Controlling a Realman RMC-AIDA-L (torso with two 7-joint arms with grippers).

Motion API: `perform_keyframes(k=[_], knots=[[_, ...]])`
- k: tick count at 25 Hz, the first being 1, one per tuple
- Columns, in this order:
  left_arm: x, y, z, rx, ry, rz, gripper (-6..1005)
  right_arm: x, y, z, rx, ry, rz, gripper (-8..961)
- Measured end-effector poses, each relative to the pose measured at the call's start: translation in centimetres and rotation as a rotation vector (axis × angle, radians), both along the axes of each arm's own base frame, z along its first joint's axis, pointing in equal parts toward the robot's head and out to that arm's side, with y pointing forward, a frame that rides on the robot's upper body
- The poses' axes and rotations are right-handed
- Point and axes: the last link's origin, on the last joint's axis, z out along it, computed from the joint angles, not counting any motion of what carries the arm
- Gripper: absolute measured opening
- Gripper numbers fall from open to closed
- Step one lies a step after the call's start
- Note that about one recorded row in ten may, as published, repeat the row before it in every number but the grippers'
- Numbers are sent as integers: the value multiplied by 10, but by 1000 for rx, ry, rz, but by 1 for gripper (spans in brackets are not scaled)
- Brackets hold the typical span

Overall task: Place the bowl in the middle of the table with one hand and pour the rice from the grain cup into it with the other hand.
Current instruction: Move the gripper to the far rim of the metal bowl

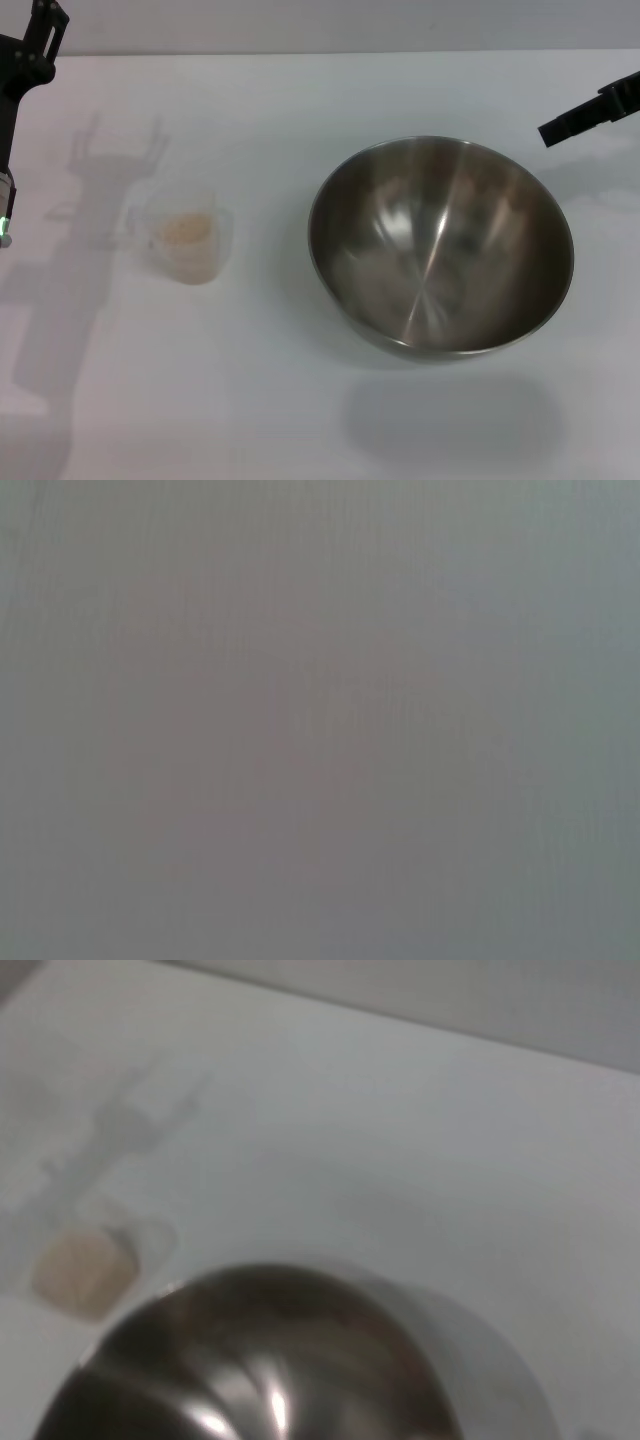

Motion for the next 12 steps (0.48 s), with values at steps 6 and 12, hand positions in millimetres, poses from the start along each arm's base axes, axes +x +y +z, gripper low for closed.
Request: perform_keyframes(k=[6,12], knots=[[0,0,0,0,0,1,829,-4,2,-7,-44,-66,-13,529],[-1,-1,0,0,0,3,829,-4,0,-23,-79,-108,-4,526]])
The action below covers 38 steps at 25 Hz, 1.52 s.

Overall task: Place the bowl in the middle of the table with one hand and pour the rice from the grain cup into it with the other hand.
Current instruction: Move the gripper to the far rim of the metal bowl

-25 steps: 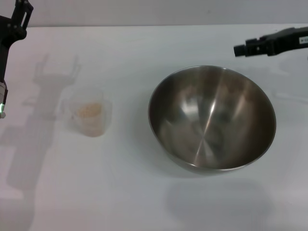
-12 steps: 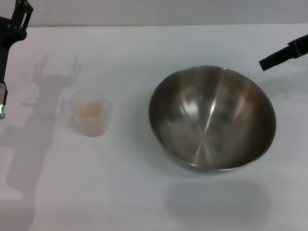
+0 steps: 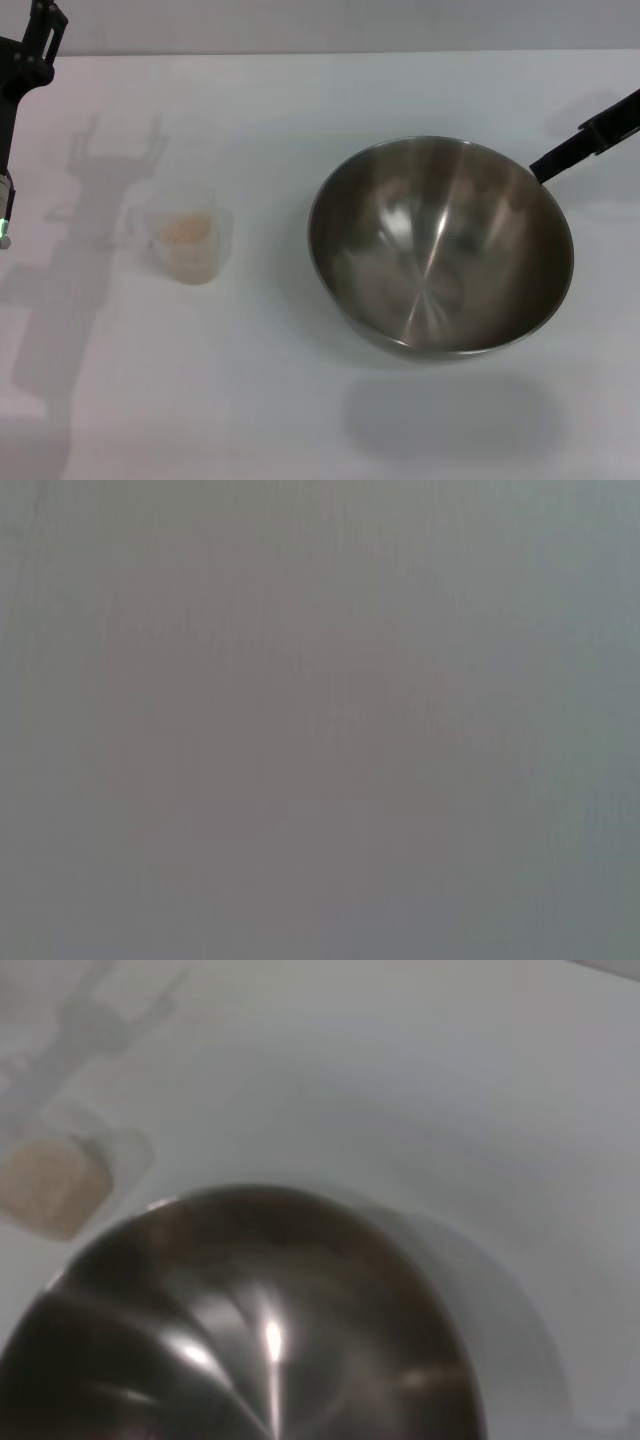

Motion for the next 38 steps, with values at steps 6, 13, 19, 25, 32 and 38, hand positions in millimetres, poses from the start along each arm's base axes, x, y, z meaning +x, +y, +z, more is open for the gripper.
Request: perform_keyframes(k=[6,13,19,25,32,38], knots=[[0,0,0,3,-1,-3,829,10,-1,-19,-26,-35,-20,523],[1,-1,2,11,-2,-9,829,21,-5,-40,-35,-78,-24,519],[0,-2,2,12,-2,-7,829,25,-8,-54,-24,-100,-16,516],[-1,-3,2,12,-2,-4,829,26,-7,-56,1,-117,1,270],[-1,-3,2,12,-2,-4,829,25,-7,-56,7,-116,6,65],[-1,-3,2,13,-2,-6,829,21,-5,-52,32,-111,24,25]])
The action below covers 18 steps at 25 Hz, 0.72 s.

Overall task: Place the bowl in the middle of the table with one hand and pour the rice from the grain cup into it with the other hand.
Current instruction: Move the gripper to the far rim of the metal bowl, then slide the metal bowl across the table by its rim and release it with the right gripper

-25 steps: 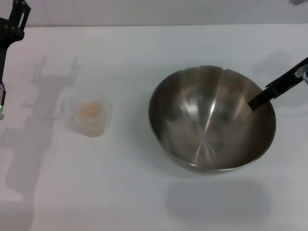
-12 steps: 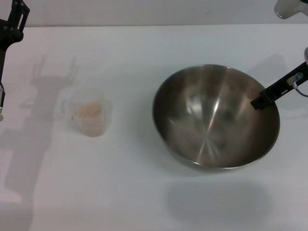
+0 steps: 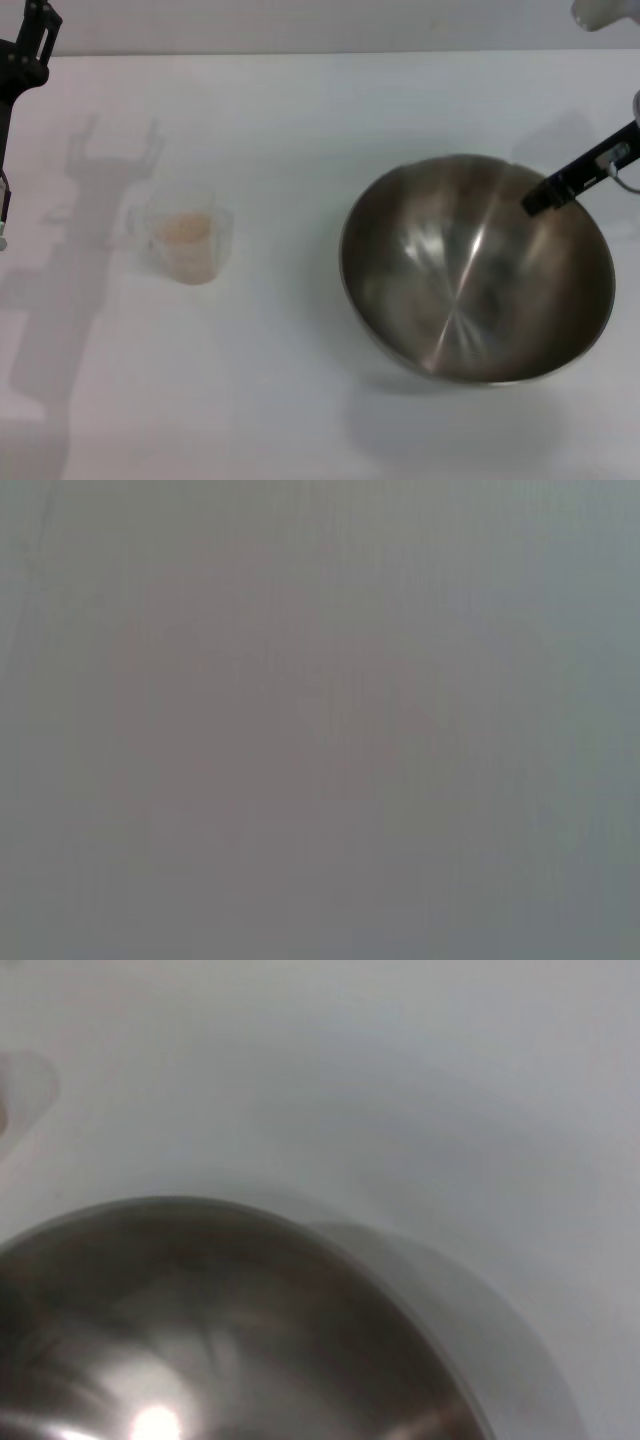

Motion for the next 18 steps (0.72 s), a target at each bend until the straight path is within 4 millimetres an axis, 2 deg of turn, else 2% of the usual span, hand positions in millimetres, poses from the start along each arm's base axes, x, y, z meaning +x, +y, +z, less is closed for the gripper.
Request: perform_keyframes(k=[10,18], knots=[[4,0,0,5,-9,-13,829,-20,5,13,95,88,84,27],[5,-2,0,12,-12,-26,829,-29,13,7,127,120,136,28]])
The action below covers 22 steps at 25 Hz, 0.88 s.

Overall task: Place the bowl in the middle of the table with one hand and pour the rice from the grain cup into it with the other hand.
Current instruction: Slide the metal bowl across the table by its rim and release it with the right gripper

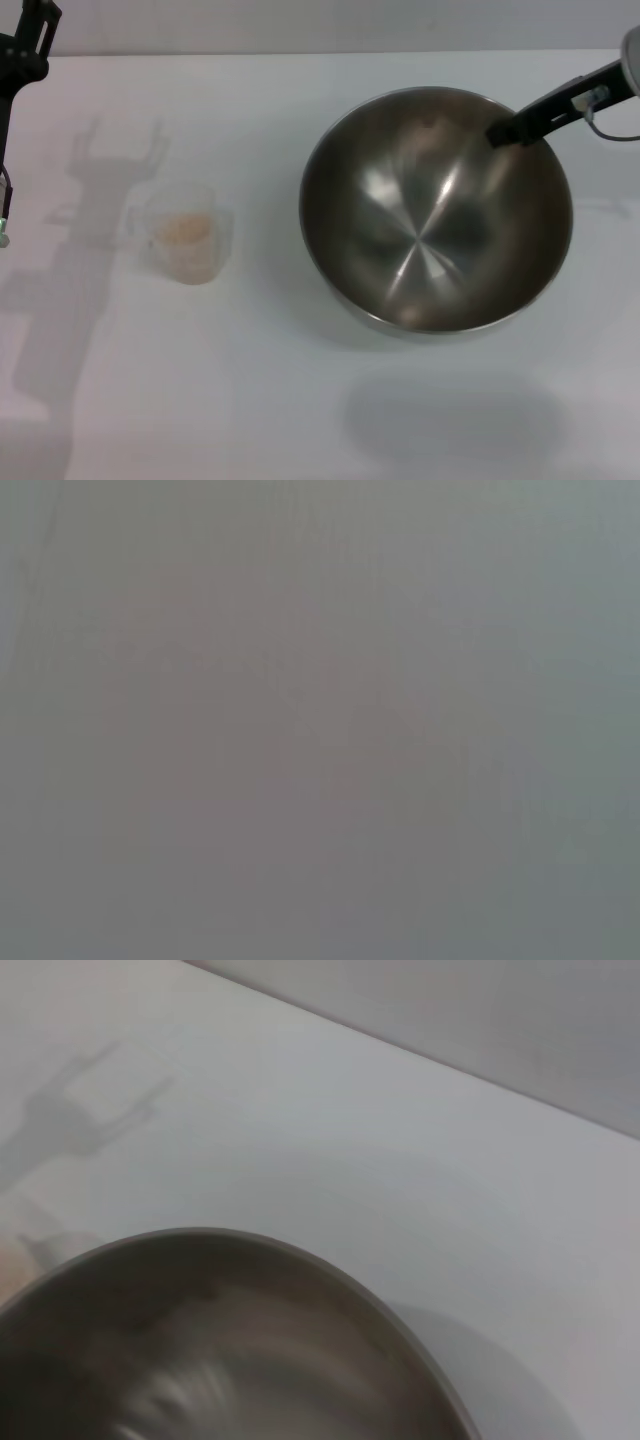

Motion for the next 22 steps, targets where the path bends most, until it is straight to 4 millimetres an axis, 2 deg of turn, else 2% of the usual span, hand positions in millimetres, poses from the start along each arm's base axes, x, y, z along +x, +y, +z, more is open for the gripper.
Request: perform_keyframes(k=[9,22], knots=[[1,-2,-2,-8,4,-11,829,-5,8,-23,-23,2,16,28],[0,-4,-3,-11,4,-7,830,-4,17,-44,-15,44,-10,27]])
